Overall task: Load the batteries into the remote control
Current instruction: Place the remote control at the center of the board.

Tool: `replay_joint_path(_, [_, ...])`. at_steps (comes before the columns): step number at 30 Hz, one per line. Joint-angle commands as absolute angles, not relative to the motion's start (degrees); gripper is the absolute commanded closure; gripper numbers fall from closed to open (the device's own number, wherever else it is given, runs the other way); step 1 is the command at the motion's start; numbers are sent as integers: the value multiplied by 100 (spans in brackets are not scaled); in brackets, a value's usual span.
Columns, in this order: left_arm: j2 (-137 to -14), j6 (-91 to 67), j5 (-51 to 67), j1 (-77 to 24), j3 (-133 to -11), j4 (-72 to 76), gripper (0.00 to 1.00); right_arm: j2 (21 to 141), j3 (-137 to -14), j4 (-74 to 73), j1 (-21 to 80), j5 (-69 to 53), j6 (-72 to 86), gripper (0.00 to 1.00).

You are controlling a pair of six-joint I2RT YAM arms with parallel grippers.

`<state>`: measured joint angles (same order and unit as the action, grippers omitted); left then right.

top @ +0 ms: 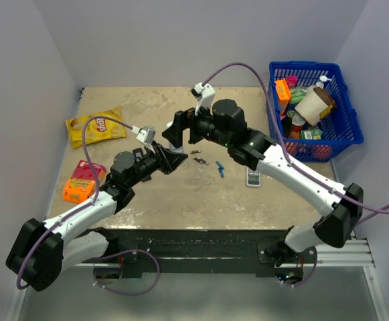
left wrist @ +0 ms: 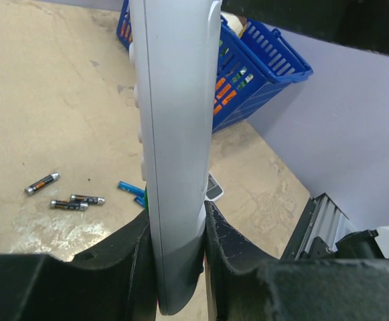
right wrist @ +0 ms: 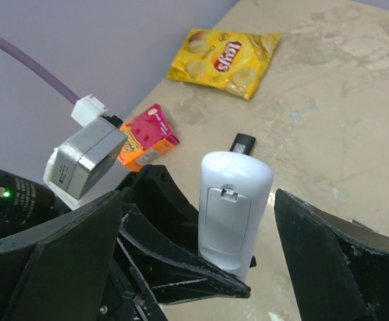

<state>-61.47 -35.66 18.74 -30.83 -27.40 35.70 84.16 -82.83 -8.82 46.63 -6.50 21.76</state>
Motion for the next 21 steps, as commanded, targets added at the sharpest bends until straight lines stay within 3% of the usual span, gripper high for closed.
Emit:
replay_joint_path(1, [-6038, -3270, 1600, -3155, -3076, 3525, 100, 8464, -8578, -1283, 4799, 351, 2153, 2])
replay_joint_path(9, [-6056, -3191, 1600, -3208, -3155, 3454, 100, 8771, -8587, -1345, 4852, 395, 2408, 5])
replay_joint_path(12, [-6073, -3147, 1600, -3234, -3164, 3419, 100, 8833, -8570, -1231, 4869, 299, 2452, 12])
replay_joint_path(17, [-6108, -3085, 1591, -3278, -3173, 3384, 100, 8938, -8587, -1116, 4878, 62, 2548, 31])
replay_joint_path(21, [-6117, -3033, 1547, -3287, -3182, 3323, 100, 8930, -8596, -1169, 4878, 18, 2593, 55])
